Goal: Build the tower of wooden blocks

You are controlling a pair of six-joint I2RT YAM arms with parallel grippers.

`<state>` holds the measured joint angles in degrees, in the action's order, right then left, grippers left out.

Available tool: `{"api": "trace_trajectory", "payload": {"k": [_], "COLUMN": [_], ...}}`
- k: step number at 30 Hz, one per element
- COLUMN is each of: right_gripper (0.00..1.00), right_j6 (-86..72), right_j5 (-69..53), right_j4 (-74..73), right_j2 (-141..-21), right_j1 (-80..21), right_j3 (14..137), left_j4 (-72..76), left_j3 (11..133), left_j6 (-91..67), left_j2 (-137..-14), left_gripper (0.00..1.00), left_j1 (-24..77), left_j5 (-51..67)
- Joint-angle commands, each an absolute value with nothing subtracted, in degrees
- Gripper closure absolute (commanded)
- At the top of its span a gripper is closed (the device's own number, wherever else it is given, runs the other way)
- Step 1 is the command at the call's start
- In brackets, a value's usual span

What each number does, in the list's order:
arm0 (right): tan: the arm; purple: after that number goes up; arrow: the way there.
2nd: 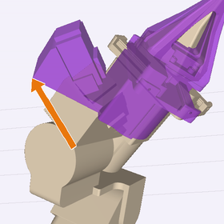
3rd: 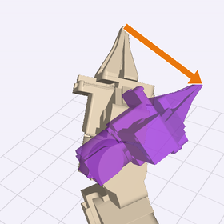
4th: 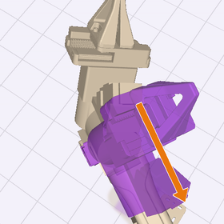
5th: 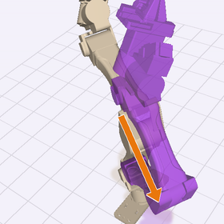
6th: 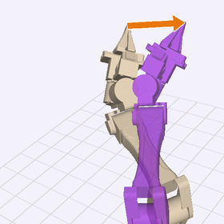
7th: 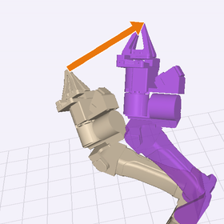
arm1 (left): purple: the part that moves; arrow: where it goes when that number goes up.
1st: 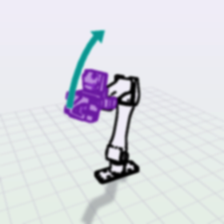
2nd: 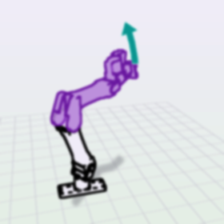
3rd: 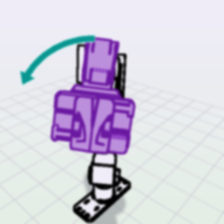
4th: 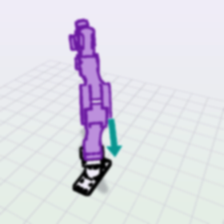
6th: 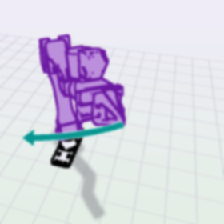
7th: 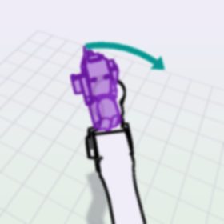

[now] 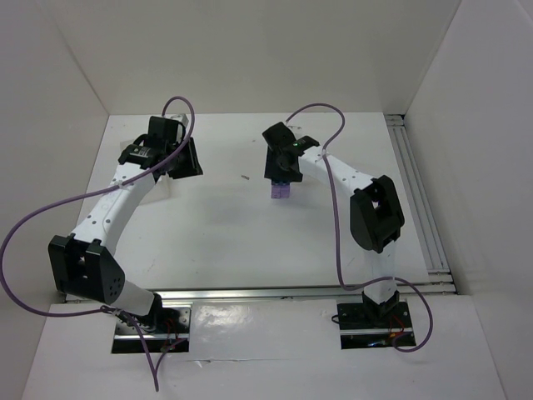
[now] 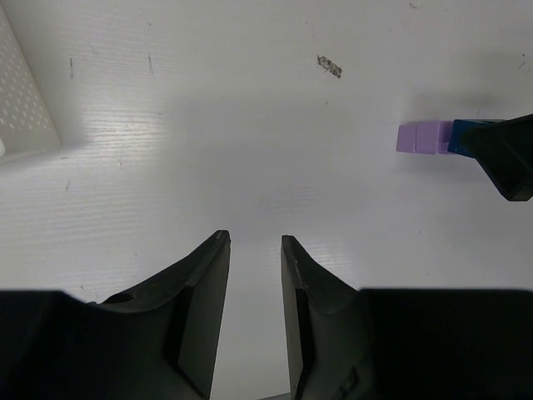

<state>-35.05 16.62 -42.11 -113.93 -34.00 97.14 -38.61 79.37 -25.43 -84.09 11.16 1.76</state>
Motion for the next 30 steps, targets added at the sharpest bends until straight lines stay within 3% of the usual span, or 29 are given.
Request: {"api": "trace_trajectory", "payload": {"k": [1,30], "right_gripper": [0.38,0.36], "right_j6": [-35.07,-34.54], "right_j5": [18.28,17.75], "right_j4": [-43.59,-43.59], "right_j2": [-114.08,-115.66], "right_j1": [-34.63,-34.63], "right_j3": [99.23,99.76], "left_j4": [-37.79,-37.79], "left_j3": [78.84,78.84], "left_j6": [-24.26,-24.26], "left_j2": [-82.18,-82.71], "left_gripper": [0.56,0.56], "left_j1": [10.81,10.81], "left_j5": [2.29,2.29]}}
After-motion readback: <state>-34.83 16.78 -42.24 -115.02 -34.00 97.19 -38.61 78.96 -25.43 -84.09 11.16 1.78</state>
